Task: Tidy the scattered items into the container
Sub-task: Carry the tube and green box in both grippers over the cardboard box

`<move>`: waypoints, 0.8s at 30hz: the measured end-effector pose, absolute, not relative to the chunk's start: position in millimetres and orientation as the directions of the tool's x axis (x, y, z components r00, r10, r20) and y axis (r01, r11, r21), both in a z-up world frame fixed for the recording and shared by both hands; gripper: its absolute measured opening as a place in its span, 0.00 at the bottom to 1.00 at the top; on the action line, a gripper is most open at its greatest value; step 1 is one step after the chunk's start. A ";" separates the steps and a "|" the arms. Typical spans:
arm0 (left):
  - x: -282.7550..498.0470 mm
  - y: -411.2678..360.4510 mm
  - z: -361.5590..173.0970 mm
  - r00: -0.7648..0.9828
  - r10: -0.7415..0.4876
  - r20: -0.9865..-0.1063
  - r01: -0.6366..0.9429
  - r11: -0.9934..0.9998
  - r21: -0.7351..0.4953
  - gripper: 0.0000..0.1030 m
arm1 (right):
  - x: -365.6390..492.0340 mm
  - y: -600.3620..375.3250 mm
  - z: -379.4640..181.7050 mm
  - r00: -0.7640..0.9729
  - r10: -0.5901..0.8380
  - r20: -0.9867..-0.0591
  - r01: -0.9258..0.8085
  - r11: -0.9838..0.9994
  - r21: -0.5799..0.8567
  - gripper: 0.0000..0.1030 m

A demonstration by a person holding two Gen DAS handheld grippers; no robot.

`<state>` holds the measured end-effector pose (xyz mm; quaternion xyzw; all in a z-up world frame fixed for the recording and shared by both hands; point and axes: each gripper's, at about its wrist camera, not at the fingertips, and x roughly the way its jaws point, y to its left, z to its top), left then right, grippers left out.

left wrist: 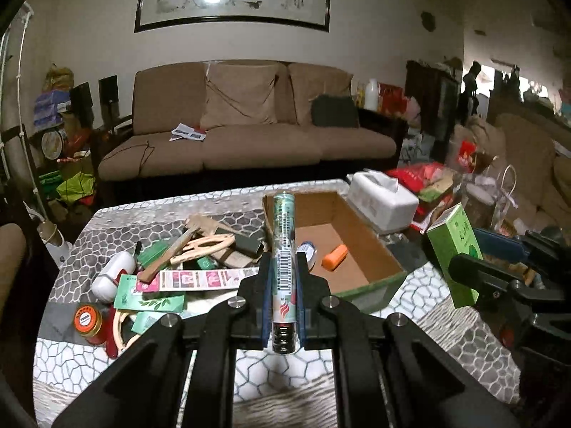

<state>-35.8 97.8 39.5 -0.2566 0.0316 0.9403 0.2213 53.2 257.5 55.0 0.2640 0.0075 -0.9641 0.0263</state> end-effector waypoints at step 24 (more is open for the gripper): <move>-49.6 125.2 48.2 -0.768 0.396 -0.503 -0.455 -0.890 -0.006 0.10 | 44.8 301.5 71.9 -0.885 -0.079 -0.459 0.069 -0.997 0.039 0.41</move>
